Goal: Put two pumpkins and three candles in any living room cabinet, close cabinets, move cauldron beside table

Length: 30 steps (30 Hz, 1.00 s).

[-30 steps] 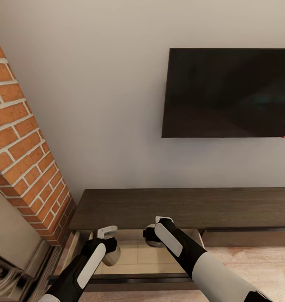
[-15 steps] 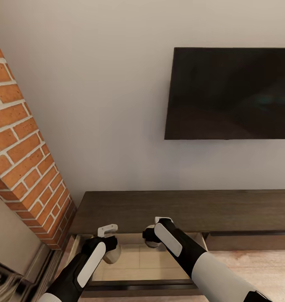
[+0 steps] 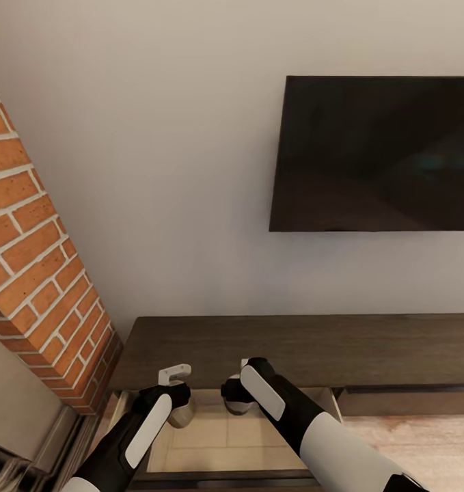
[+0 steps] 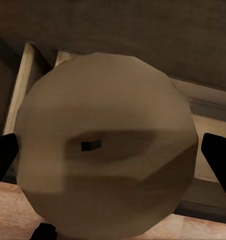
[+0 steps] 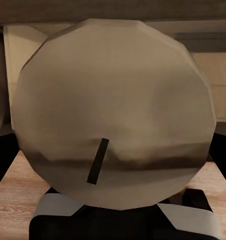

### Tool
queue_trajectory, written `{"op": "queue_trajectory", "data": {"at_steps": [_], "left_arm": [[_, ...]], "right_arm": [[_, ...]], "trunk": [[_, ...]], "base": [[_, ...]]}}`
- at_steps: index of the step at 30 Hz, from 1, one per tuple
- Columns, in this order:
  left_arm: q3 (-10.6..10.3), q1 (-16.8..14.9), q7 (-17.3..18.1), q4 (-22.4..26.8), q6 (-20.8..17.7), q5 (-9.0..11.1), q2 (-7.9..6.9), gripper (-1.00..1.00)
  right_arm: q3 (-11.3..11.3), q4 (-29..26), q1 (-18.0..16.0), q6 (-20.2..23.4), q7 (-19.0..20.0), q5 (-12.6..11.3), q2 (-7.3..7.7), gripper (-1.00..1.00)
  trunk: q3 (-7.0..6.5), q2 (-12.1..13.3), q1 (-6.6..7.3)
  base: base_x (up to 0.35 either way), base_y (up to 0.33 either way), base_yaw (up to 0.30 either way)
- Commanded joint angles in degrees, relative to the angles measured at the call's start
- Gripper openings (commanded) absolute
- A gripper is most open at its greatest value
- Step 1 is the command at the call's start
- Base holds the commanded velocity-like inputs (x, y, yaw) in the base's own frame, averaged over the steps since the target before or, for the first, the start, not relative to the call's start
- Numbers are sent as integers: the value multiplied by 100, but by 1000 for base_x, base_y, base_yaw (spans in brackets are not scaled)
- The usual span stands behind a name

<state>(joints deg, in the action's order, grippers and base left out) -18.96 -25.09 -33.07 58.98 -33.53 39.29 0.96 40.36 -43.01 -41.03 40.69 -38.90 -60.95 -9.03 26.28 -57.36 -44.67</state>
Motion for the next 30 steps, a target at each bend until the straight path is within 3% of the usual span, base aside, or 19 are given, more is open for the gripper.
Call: {"op": "queue_trajectory", "data": {"at_steps": [1,30], "left_arm": [[-11,-4,-59,8,6,58,-4,-100],[-15,-4,-53,6,31,64,-1,-100]], "right_arm": [[18,0,-8,-3,-56,-58,1,-100],[16,4,-7,39,18,-147,-9,-100]], "trunk": [[7,-5,-1],[509,-1128,-616]], "base": [[4,0,0],[0,0,0]]}}
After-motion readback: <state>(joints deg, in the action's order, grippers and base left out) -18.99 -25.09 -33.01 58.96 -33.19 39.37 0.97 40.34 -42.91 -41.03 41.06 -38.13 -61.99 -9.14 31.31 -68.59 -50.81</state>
